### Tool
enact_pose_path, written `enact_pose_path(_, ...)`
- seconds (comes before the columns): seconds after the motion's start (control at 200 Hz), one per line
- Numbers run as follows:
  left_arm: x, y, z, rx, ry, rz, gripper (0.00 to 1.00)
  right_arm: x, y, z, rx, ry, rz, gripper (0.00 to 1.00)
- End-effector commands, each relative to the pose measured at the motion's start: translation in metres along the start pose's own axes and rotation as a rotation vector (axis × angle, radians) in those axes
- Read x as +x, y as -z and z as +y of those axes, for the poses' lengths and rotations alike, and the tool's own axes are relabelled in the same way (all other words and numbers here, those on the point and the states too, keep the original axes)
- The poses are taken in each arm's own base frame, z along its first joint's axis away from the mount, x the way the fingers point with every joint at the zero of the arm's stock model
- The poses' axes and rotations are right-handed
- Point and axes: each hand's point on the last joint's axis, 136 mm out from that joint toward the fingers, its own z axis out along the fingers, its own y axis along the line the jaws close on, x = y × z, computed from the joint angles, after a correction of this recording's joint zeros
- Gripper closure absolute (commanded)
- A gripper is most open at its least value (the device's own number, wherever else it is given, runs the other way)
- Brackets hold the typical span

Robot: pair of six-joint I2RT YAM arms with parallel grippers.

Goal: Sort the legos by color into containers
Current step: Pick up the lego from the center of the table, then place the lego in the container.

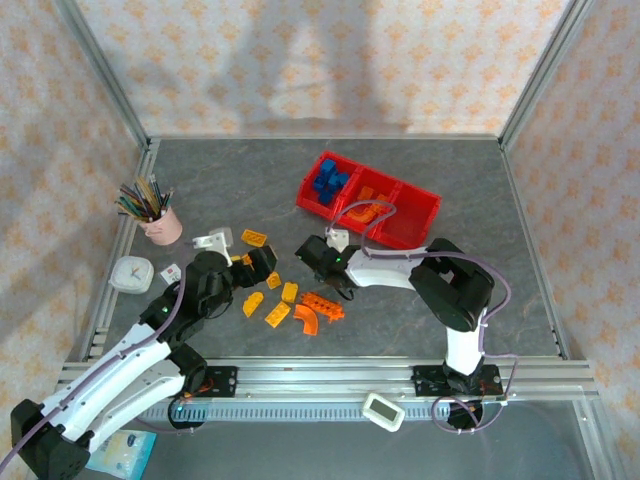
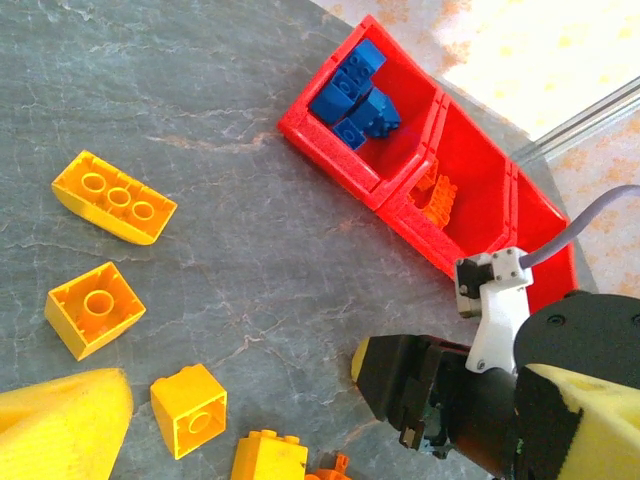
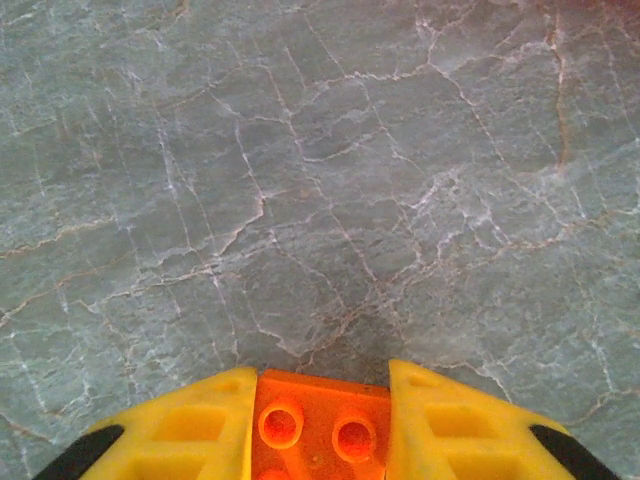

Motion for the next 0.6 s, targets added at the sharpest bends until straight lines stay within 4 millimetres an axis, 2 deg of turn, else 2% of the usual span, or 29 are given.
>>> enact_pose_path(0.0, -0.011, 0.0, -0.009, 0.02, 0.004, -0.024, 0.01, -0.02, 0.011, 0.001, -0.033, -0.019, -0.042, 0.71)
enact_pose_path(0.275, -0.014, -0.01, -0.021, 0.041, -0.017, -0.007, 0.01, -0.071, 0.029, -0.015, -0.03, -0.044, -0.119, 0.71)
enact_pose_path(0.465, -0.016, -0.019, -0.032, 0.062, -0.033, 0.006, 0.01, -0.124, 0.039, -0.044, 0.011, -0.09, -0.197, 0.71)
enact_pose_path(0.596, -0.019, -0.028, -0.041, 0.076, -0.046, 0.013, 0.01, -0.159, 0.034, -0.066, 0.039, -0.129, -0.231, 0.71)
